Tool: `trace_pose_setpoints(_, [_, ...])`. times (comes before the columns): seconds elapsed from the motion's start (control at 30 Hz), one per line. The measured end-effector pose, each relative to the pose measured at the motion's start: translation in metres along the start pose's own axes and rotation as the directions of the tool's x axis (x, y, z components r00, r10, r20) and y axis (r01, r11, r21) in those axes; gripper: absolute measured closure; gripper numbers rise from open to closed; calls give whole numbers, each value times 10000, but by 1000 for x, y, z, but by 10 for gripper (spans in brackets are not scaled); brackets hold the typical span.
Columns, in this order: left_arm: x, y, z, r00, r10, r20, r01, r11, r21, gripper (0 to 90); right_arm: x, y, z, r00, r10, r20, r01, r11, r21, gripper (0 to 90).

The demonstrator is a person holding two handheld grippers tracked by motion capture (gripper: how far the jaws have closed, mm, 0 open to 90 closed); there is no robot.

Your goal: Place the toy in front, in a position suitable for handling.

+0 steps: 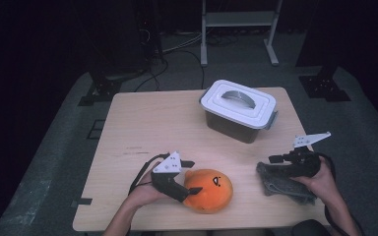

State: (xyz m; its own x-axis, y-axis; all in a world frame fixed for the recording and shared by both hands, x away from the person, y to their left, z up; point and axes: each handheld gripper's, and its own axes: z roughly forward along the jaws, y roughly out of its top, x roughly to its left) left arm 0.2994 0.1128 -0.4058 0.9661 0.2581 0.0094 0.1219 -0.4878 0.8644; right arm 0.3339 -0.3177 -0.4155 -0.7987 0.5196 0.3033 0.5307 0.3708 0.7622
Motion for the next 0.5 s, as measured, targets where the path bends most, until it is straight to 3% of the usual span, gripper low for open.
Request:
trace_pose_setpoints(0.27, [5,-2,-7,9995,-187,-253,183,9997,-184,123,5,14,-4,9998,-199,-56,195,9973,-707,363])
trace_pose_setpoints(0.5, [11,-6,-14,9977,-320,-592,302,9990,-319,106,9,45,-1,9973,-716,143,728,9908,-1144,338])
